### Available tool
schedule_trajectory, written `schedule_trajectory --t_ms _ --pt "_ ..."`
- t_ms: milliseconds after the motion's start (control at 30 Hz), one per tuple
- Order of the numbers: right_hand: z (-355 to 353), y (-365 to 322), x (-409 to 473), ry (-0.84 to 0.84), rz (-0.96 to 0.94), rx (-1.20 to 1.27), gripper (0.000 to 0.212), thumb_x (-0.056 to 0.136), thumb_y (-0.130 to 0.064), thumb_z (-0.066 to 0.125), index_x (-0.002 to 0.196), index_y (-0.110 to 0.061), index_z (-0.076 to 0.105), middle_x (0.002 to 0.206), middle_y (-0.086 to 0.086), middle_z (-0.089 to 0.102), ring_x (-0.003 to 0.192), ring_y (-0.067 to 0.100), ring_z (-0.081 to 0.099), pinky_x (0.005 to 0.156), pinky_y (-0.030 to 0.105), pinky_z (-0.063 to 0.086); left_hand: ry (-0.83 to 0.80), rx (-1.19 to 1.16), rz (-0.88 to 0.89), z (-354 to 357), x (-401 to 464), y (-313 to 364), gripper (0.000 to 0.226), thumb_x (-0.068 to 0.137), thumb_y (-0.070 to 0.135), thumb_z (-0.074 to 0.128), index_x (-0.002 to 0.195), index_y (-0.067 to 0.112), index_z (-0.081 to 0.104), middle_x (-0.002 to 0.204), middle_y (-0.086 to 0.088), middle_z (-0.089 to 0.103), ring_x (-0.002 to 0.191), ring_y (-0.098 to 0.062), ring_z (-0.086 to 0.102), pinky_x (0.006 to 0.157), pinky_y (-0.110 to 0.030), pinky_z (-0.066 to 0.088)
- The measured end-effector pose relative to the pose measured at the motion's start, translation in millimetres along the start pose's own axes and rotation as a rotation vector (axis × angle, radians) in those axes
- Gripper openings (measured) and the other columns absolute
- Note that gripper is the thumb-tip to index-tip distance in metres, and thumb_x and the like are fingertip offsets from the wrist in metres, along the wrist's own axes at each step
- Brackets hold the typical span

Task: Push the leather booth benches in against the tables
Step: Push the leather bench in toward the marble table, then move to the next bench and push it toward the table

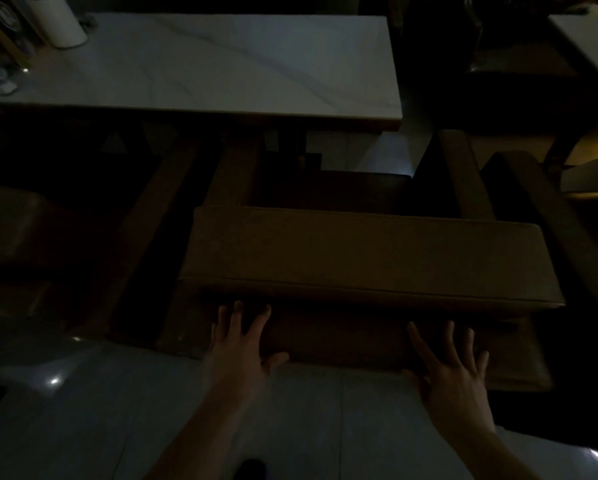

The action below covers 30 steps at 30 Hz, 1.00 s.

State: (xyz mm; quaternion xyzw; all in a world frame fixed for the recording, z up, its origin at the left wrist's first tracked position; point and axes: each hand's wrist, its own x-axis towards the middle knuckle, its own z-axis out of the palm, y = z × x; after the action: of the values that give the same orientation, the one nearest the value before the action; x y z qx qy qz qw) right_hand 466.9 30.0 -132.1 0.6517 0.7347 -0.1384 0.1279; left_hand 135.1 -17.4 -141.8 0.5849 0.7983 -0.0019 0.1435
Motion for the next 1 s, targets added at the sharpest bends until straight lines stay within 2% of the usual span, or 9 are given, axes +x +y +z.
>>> schedule_trajectory --t_ms 167,300,400,467,533,633,733,867,1000 --pt "-2.1 0.6 -2.8 0.015 -0.006 0.017 0.074 0.097 -0.064 0.029 0.146 -0.050 -0.025 0.165 0.014 -0.017 0.148 0.045 -0.020 0.121 0.064 0.004 -0.042 -0.007 0.013 -5.3 -0.4 0.8 0.088 0.080 0.079 0.046 0.152 0.044 0.010 0.164 -0.013 0.003 0.149 -0.037 -0.007 0.120 -0.050 0.008" --pt "-17.7 -7.8 -11.1 -0.065 0.025 0.037 0.082 0.099 -0.057 0.040 0.150 -0.046 -0.023 0.164 0.014 -0.022 0.149 0.042 -0.021 0.122 0.062 0.008 -0.122 0.000 0.008 -19.1 -2.2 1.8 0.091 0.078 0.083 0.041 0.152 0.045 0.003 0.164 -0.010 -0.001 0.148 -0.036 -0.009 0.120 -0.050 0.011" --pt "-43.4 -12.3 -23.2 -0.135 0.014 0.100 0.080 0.098 -0.056 0.045 0.154 -0.043 -0.010 0.167 0.011 -0.006 0.153 0.036 -0.005 0.123 0.056 0.013 -0.158 -0.003 0.005 -40.7 -10.7 7.6 0.093 0.075 0.087 0.038 0.152 0.044 0.005 0.163 -0.009 0.009 0.148 -0.034 0.004 0.118 -0.049 0.016" --pt "-57.7 -10.9 -35.5 -0.127 -0.001 0.140 0.077 0.097 -0.055 0.046 0.156 -0.042 -0.002 0.167 0.010 0.005 0.154 0.033 0.002 0.122 0.053 0.017 -0.125 -0.006 0.033 -55.5 -19.0 19.9 0.093 0.075 0.087 0.038 0.152 0.042 0.011 0.160 -0.006 0.022 0.145 -0.031 0.016 0.117 -0.047 0.020" --pt "-73.1 -3.9 -48.3 -0.112 0.011 0.164 0.076 0.096 -0.054 0.048 0.156 -0.041 0.004 0.167 0.010 0.011 0.154 0.031 0.005 0.122 0.051 0.018 -0.138 -0.016 0.094 -68.3 -26.0 38.9 0.093 0.074 0.088 0.036 0.151 0.041 0.013 0.159 -0.003 0.025 0.144 -0.030 0.020 0.117 -0.047 0.022" --pt "-98.1 21.1 -71.1 -0.106 0.046 0.164 0.082 0.093 -0.049 0.056 0.156 -0.042 0.004 0.167 0.008 0.009 0.154 0.029 0.005 0.123 0.050 0.017 -0.239 -0.017 0.197 -86.2 -34.1 77.7 0.095 0.072 0.090 0.031 0.151 0.041 0.012 0.160 0.000 0.023 0.145 -0.028 0.020 0.118 -0.048 0.022" --pt "-124.5 59.6 -98.2 -0.063 0.095 0.187 0.088 0.087 -0.056 0.060 0.156 -0.043 0.006 0.167 0.008 0.007 0.154 0.030 0.006 0.123 0.052 0.016 -0.327 0.004 0.295 -102.4 -46.9 127.7 0.099 0.070 0.093 0.028 0.152 0.040 0.014 0.160 0.001 0.022 0.147 -0.024 0.018 0.120 -0.047 0.016" --pt "-144.0 130.1 -138.4 0.020 0.142 0.249 0.084 0.083 -0.065 0.045 0.155 -0.044 0.008 0.166 0.011 0.011 0.153 0.033 0.010 0.121 0.055 0.016 -0.284 0.014 0.419 -114.7 -78.9 209.4 0.099 0.069 0.094 0.029 0.151 0.040 0.015 0.160 0.003 0.023 0.146 -0.022 0.018 0.120 -0.046 0.015" --pt "-151.9 222.6 -182.0 0.092 0.198 0.254 0.089 0.081 -0.081 0.043 0.154 -0.044 0.008 0.166 0.008 0.013 0.151 0.030 0.016 0.120 0.055 0.020 -0.262 0.038 0.511 -119.7 -121.3 306.5 0.099 0.069 0.093 0.033 0.151 0.040 0.016 0.160 0.004 0.023 0.145 -0.023 0.019 0.118 -0.047 0.019"
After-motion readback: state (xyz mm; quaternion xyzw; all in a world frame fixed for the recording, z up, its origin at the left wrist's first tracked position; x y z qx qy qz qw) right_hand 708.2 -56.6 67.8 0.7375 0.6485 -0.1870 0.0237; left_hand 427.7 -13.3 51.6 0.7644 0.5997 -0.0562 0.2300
